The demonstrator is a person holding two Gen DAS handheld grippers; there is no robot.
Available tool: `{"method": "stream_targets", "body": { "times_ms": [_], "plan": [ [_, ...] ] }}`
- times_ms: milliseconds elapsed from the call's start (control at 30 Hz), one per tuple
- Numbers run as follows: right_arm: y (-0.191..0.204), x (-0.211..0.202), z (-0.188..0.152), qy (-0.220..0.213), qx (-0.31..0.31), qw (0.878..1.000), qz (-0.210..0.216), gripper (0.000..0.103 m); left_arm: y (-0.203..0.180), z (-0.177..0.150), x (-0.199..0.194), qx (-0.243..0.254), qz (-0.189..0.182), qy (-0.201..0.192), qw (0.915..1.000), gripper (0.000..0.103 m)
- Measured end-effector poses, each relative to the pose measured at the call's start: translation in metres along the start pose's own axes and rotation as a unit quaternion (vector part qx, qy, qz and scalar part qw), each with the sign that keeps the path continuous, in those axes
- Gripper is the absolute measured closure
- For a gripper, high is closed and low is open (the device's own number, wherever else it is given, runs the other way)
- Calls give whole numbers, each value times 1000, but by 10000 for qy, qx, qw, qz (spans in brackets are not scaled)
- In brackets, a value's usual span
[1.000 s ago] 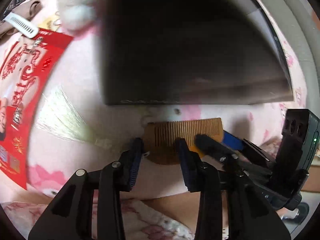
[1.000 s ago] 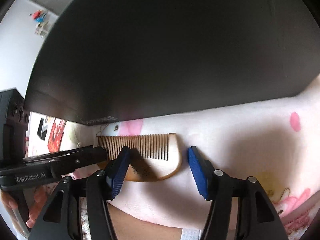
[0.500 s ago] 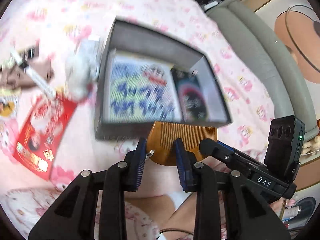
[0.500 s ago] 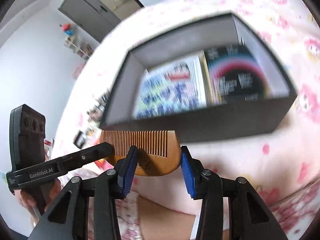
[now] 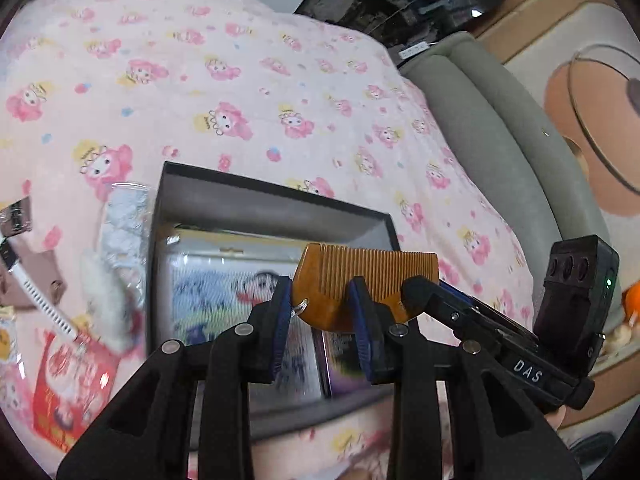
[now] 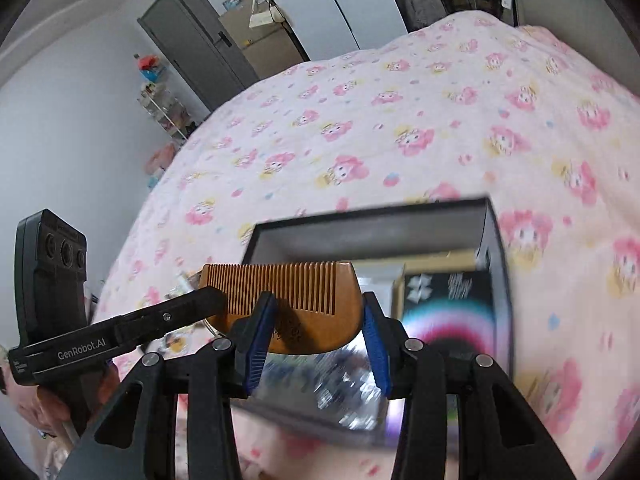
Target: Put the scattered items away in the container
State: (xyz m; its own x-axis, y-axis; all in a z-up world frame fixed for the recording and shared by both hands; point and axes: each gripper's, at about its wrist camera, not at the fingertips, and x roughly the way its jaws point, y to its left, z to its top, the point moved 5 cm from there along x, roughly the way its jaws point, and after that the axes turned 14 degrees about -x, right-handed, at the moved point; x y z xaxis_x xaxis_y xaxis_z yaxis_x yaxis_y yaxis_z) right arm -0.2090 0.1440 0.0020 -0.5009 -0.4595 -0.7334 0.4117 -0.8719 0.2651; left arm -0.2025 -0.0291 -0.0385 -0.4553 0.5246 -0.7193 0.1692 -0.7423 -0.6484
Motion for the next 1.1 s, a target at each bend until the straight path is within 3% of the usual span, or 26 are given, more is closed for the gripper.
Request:
{"method": "stream_targets", "body": {
  "times_ms": [167,400,567,733,967,1100],
  "plan": [
    [-28,44,12,315,44,9995,-72,64,15,28,57,-167,346,126,9992,73],
    [-51,97,-10,738,105,9972,34,64,37,26,109,-128,948,261,9951,72],
    [-59,112,-24,988,1,9950,-109,64,45,17,127,-118,1092,381,9932,71],
    [-68,111,-22,938,-10,9949,-383,62,42,12,146,-71,1240,528,9909,74],
    [-78,126,-32,1229,100,9912,-472,61,37,12,152,63,1530,588,9864,74],
    [-86,126,-31,1284,293,9903,-435,59,28,10,159,374,1529,793,9844,66]
  ]
}}
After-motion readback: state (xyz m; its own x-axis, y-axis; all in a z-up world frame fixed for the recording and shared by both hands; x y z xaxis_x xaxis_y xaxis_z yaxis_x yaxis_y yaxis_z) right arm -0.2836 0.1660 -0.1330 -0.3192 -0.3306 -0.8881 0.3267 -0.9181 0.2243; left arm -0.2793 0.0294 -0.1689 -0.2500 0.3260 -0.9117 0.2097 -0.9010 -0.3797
